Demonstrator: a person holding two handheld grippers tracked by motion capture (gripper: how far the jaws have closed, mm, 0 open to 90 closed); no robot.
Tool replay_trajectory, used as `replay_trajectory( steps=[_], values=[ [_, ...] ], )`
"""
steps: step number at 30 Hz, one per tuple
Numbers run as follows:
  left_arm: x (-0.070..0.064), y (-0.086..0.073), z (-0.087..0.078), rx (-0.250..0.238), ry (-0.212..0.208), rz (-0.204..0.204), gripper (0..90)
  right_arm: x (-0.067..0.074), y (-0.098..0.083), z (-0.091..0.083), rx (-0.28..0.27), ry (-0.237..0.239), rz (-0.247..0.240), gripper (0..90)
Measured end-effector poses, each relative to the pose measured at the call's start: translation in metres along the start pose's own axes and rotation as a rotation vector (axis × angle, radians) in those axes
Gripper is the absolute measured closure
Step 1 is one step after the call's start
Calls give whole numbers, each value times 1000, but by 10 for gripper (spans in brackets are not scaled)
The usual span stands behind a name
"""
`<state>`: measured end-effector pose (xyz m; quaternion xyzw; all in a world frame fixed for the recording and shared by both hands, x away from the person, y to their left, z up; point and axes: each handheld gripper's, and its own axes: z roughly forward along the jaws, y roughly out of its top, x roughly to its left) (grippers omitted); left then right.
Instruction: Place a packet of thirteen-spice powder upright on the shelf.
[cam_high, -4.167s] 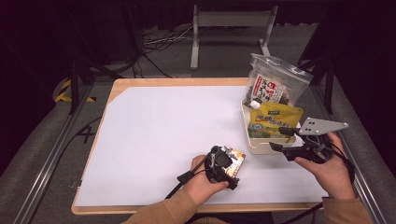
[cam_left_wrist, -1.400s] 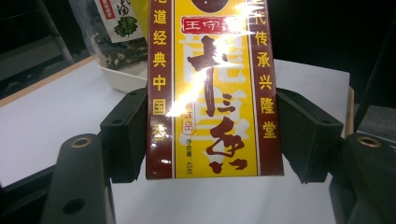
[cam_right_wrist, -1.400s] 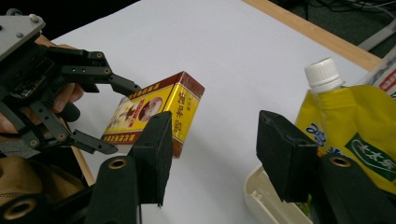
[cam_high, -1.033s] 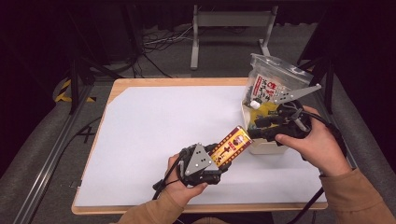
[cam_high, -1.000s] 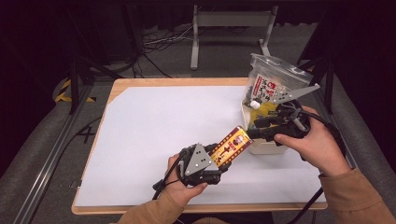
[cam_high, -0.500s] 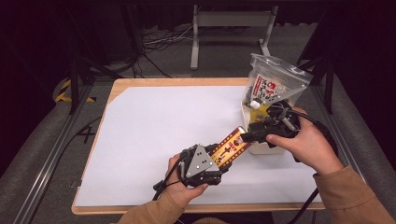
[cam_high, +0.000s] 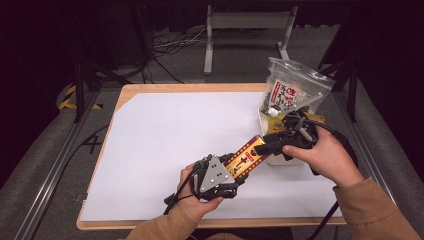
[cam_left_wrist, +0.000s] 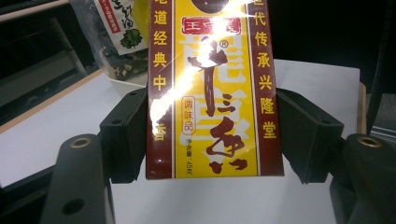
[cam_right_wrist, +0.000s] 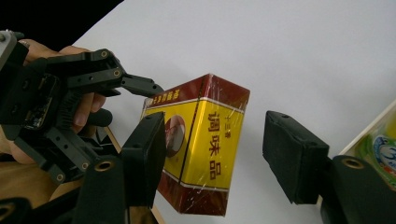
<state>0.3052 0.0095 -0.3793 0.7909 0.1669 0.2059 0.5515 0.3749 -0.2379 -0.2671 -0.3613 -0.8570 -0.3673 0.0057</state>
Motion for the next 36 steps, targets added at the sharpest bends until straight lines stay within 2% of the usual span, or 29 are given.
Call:
replay_trajectory(
  steps=[5,11,13,16,20,24,25,26,29,30,36],
  values=[
    [0,0,1,3,1,3,324,3,1,0,21,19,4,529],
    [-1,-1,2,8,7,14,323,4,2,-2,26,22,11,566],
    [-2,-1,2,13,16,25,323,3,2,-4,26,32,24,593],
    [-3,-2,5,17,28,40,320,2,4,-9,6,88,75,651],
    [-3,-2,7,32,39,41,316,3,5,-8,3,90,100,670],
    [-2,-2,8,28,35,22,301,5,7,-7,-7,92,106,682],
    [0,-2,8,32,15,-3,301,6,7,-8,-10,93,112,685],
    [1,-2,8,40,9,-19,286,9,9,-9,-11,78,102,688],
    [4,-2,9,55,0,-30,252,12,12,-12,-24,18,51,689],
    [4,-3,8,64,-2,-36,252,12,12,-12,-24,18,51,689],
    [12,-3,4,87,-13,-55,250,14,15,-24,-28,-63,-42,689]
  ],
)
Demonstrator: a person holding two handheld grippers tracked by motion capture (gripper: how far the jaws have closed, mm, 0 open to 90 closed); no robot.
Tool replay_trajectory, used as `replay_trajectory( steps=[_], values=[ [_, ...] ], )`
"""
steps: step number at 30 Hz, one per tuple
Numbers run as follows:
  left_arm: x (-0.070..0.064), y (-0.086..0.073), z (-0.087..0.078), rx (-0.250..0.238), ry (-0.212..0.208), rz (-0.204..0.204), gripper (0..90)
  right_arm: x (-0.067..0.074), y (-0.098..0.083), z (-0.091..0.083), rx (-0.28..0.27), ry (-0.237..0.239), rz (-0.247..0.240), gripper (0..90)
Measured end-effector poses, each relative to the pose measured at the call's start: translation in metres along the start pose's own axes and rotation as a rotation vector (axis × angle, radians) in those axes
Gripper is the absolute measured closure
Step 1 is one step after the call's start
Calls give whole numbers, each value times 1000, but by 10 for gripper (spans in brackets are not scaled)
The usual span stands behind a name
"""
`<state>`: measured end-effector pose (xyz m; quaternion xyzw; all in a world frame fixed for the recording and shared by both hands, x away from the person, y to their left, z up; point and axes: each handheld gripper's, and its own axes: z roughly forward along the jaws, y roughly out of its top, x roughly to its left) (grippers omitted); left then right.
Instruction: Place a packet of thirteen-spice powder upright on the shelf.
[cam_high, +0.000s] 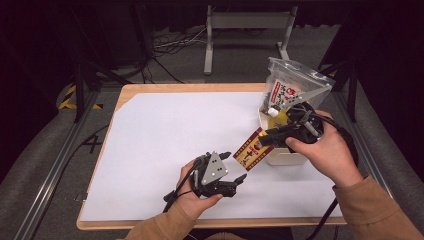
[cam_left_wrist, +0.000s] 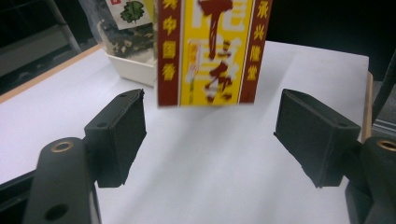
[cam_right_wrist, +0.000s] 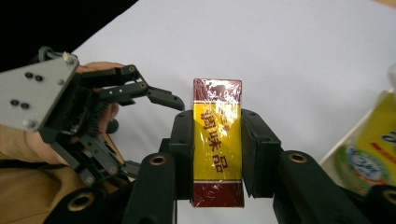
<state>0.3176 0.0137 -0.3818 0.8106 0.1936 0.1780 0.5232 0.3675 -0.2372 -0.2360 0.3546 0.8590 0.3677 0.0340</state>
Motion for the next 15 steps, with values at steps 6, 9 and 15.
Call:
replay_trajectory(
  steps=[6,9,15],
  values=[
    [12,-5,-8,21,-3,-34,251,-4,3,-13,26,-64,-104,689],
    [16,-8,-12,28,7,-43,251,-7,4,-18,28,-72,-129,689],
    [27,-14,-25,38,31,-55,258,-10,5,-25,48,-106,-214,690]
  ],
)
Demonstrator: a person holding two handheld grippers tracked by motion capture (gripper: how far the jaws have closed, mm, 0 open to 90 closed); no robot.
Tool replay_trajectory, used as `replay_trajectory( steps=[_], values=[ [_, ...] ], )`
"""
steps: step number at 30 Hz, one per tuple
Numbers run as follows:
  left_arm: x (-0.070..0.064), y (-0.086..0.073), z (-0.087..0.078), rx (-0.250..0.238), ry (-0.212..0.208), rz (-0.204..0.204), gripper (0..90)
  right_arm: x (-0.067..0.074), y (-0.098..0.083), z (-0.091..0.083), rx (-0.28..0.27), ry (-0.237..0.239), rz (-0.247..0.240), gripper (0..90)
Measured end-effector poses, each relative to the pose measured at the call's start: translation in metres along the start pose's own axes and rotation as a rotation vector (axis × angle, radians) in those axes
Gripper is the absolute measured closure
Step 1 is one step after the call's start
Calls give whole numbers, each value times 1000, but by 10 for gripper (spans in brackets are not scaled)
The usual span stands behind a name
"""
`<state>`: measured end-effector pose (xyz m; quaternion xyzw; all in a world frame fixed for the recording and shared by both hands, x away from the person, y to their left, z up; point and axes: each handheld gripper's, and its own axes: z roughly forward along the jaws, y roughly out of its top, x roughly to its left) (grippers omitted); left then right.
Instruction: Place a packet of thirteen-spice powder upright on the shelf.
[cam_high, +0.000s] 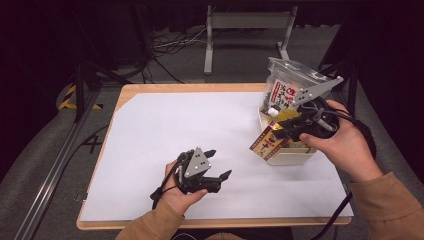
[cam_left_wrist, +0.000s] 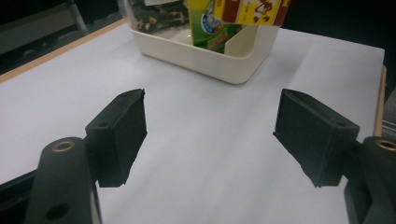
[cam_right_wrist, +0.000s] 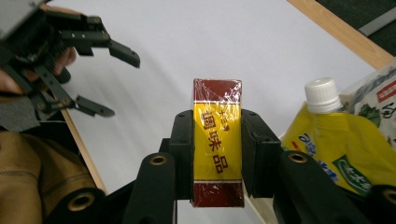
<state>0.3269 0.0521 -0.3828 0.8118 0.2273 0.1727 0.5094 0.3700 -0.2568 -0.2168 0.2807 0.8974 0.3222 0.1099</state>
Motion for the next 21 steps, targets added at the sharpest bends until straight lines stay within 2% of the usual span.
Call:
replay_trajectory(
  steps=[4,7,9,16,21],
  values=[
    [9,-4,-10,2,23,-19,264,-1,2,-1,25,-12,-90,690],
    [18,-8,-20,2,45,-37,268,-5,3,-2,46,-34,-178,690],
    [20,-9,-22,3,54,-40,268,-7,3,-2,51,-35,-191,690],
    [36,-17,-43,5,104,-81,269,-17,3,-4,68,-21,-284,690],
    [44,-21,-57,-20,136,-99,278,-23,1,-4,86,-24,-331,690]
  ],
)
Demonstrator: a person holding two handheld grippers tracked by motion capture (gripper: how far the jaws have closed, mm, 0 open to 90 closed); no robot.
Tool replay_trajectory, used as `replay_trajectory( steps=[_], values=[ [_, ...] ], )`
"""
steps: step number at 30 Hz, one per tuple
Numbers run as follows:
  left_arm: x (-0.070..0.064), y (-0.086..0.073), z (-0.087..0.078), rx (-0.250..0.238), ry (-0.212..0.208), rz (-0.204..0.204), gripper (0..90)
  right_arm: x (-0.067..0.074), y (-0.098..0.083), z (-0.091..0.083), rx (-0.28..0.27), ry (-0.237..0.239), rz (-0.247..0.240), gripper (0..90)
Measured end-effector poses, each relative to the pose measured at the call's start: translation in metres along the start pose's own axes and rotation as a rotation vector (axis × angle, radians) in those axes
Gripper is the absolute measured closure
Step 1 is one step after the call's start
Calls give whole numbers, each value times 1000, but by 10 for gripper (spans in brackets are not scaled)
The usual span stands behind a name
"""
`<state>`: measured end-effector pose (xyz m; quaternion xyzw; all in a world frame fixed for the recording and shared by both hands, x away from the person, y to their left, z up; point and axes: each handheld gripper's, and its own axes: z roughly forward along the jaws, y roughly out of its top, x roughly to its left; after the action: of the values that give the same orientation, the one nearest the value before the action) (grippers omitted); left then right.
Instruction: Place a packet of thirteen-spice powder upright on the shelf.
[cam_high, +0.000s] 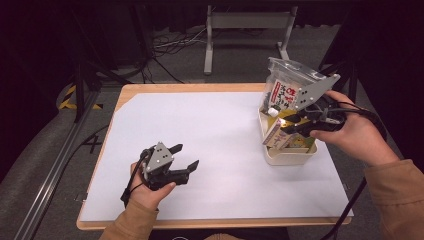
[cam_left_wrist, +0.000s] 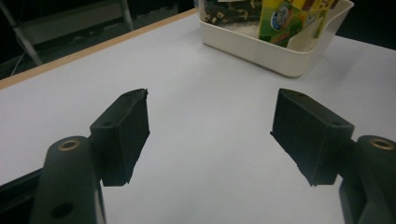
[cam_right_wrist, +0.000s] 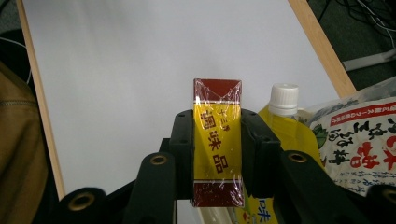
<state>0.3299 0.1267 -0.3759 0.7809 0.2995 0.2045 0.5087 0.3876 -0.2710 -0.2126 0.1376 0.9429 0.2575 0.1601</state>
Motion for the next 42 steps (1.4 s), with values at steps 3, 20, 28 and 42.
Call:
replay_trajectory(
  steps=[3,20,28,42],
  values=[
    [5,-2,-5,-2,18,-14,279,-5,-3,-1,5,3,-10,690],
    [22,-8,-18,1,64,-60,292,-33,-22,7,53,55,-70,689],
    [23,-6,-20,-6,67,-61,292,-34,-26,13,87,81,-134,688],
    [25,-6,-20,-3,70,-69,296,-34,-29,16,119,125,-171,688]
  ],
)
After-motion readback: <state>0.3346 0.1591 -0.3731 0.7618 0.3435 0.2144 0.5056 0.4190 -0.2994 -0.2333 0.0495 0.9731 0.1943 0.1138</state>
